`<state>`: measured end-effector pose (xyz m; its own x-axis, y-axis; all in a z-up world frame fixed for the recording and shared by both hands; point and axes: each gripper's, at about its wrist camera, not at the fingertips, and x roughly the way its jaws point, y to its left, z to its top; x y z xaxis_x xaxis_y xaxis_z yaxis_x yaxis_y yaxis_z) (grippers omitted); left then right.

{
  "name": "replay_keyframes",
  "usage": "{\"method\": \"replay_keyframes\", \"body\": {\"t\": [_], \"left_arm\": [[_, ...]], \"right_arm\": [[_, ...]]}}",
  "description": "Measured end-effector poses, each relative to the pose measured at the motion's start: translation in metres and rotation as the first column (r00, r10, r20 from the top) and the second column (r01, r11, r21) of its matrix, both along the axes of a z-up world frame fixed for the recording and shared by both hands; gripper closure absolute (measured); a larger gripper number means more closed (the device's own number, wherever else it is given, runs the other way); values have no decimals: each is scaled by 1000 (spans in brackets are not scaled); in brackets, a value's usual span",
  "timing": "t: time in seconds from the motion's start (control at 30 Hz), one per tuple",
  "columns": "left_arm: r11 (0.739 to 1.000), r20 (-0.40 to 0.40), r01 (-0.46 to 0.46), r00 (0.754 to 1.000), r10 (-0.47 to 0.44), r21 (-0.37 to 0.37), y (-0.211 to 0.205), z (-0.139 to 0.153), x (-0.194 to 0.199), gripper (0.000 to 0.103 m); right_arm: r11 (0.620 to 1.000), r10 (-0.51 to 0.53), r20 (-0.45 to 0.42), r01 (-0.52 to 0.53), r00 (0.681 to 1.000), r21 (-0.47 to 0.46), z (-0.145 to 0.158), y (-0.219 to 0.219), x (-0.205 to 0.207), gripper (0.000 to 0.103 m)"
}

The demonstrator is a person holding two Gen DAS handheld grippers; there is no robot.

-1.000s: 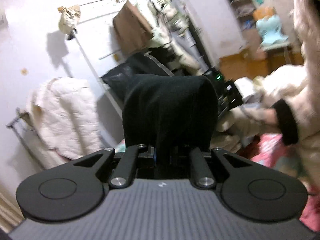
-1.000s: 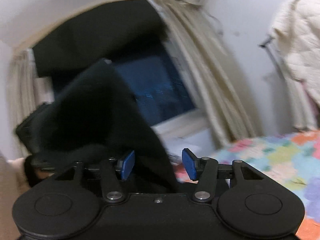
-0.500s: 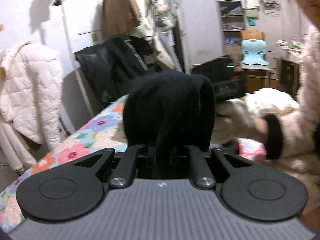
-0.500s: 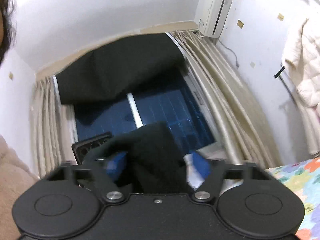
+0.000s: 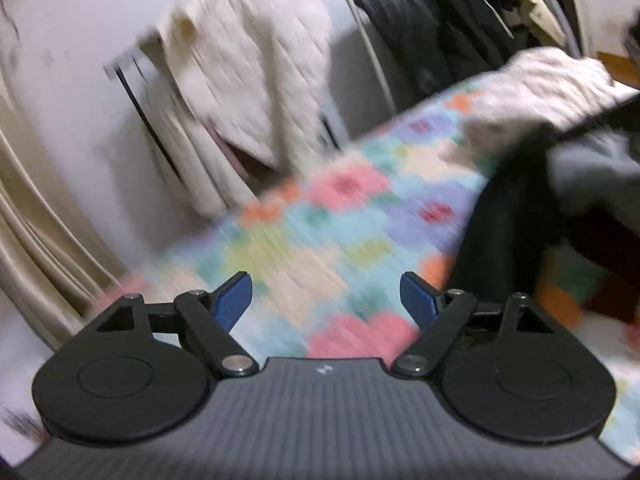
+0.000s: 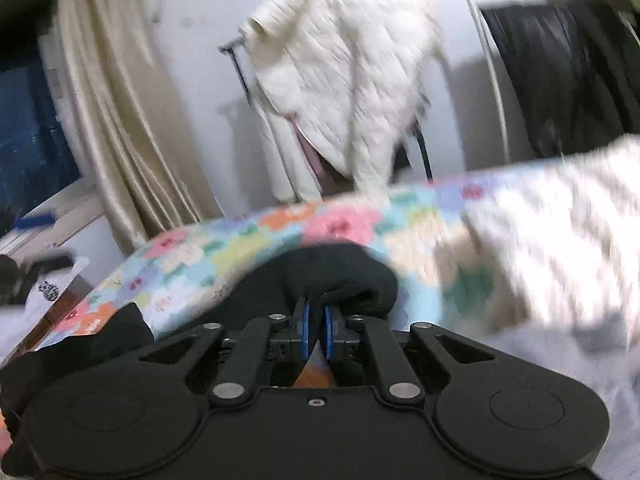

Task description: Fold clothes

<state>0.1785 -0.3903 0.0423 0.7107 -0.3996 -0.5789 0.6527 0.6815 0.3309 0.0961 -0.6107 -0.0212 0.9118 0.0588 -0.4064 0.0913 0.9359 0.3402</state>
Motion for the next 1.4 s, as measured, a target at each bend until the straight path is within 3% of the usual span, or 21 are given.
{"method": "replay_keyframes", "body": {"t": [0.1,0.2,0.27,0.33,0.37,0.4,0.47,0.53,0.6,0.67,0.73,0.77,0.87,0.9,0.93,1.0,1.1,1.2,1.27,1.33,1.4], "left_arm": [[996,-63,83,995,-80,45,-8,-42,-22,22],[979,-127,151,983,-134,138,-24,-84,-33,22],[954,-122,169,982,-142,247,-39,-114,-37,21],[946,-112,152,986,-124,287,-45,-127,-32,26],[963,-158,110,985,-72,244,-39,-120,-23,66],[980,-217,57,976,-14,190,-32,-111,-13,85],[995,-291,-30,955,56,92,-13,-91,1,90],[997,-295,-76,953,72,-4,10,-71,5,88],[997,-258,-76,963,77,11,21,-63,2,87],[996,-257,-84,962,89,30,27,-66,-3,82],[995,-276,-93,956,99,33,31,-73,-7,77],[994,-276,-99,955,107,40,33,-77,-9,74],[990,-284,-126,949,137,59,38,-88,-12,68],[989,-297,-139,943,151,59,42,-91,-11,68],[986,-310,-153,936,164,59,45,-95,-10,67],[983,-337,-179,924,184,45,53,-101,-6,66],[979,-355,-201,914,194,20,63,-107,-5,66],[979,-356,-202,915,191,7,66,-109,-8,65],[981,-355,-193,917,184,8,69,-111,-9,64],[981,-355,-191,917,182,10,75,-109,-14,63],[979,-356,-202,915,190,5,84,-105,-18,62]], "right_arm": [[1000,7,11,-8,1000,30,-5,1,4,94],[1000,15,26,-15,1000,13,-11,6,4,94],[1000,20,31,-19,999,-12,-16,8,0,94],[999,25,36,-24,999,-38,-20,11,-3,93],[998,20,48,-17,999,-57,-19,12,-3,93],[997,14,61,-9,998,-76,-18,14,-3,94],[976,5,121,21,993,-216,-10,28,-9,94],[876,47,148,30,988,-481,-5,66,-10,94],[870,179,94,-113,979,-480,-14,89,0,93],[852,315,38,-265,948,-452,-25,109,11,90],[846,460,-84,-465,884,-262,-53,119,34,90],[837,490,-150,-512,858,-192,-67,124,43,90],[835,517,-234,-546,823,-76,-86,126,54,86],[836,526,-234,-548,818,-36,-85,121,55,78],[836,535,-228,-549,814,4,-82,114,56,62],[839,544,-185,-535,818,101,-77,93,53,47],[833,533,-118,-495,838,245,-72,61,50,43],[830,464,-93,-395,881,393,-80,36,51,31],[828,397,-124,-296,910,477,-92,27,55,20],[828,328,-182,-190,927,528,-104,24,60,20],[858,292,-258,-134,921,496,-114,30,66,20]]}}
